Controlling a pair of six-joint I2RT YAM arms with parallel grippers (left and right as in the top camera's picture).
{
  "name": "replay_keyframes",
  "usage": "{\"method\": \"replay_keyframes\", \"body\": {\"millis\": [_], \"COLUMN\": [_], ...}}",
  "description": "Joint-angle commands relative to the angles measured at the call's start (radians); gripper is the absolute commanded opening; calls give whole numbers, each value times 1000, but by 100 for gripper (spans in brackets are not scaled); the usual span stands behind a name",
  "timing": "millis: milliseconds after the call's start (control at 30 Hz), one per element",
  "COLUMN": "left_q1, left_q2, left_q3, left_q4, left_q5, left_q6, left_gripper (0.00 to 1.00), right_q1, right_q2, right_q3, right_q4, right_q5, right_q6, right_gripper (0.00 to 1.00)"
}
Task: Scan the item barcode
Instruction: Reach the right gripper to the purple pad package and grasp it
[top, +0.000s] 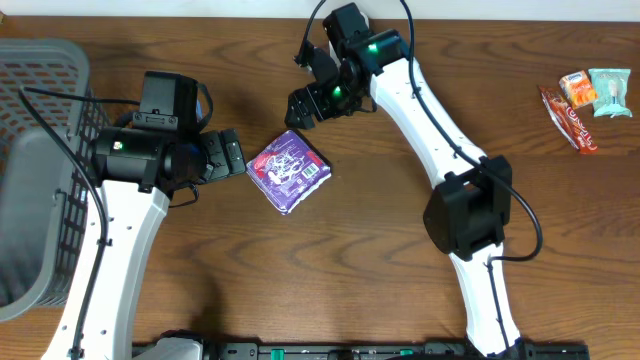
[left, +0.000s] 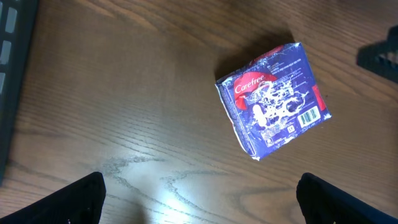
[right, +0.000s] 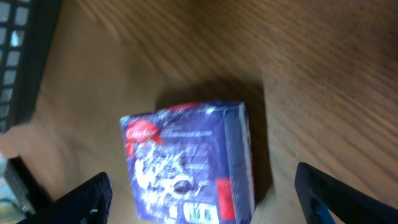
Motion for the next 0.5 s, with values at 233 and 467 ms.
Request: {"method": "replay_keyframes", "body": {"millis": [233, 467], "left_q1": [3, 3], "left_q2": [2, 2], "left_q3": [6, 6], "left_q4": [-3, -3], "left_q5": [-10, -9], "left_q6": [2, 2], "left_gripper": [98, 98], "right_q1": [17, 17], "right_q2": [179, 263], "right_q3": [3, 3], "right_q4": [40, 13], "right_q5": [-122, -175], "right_q6": [48, 29], "right_gripper": [74, 50]}}
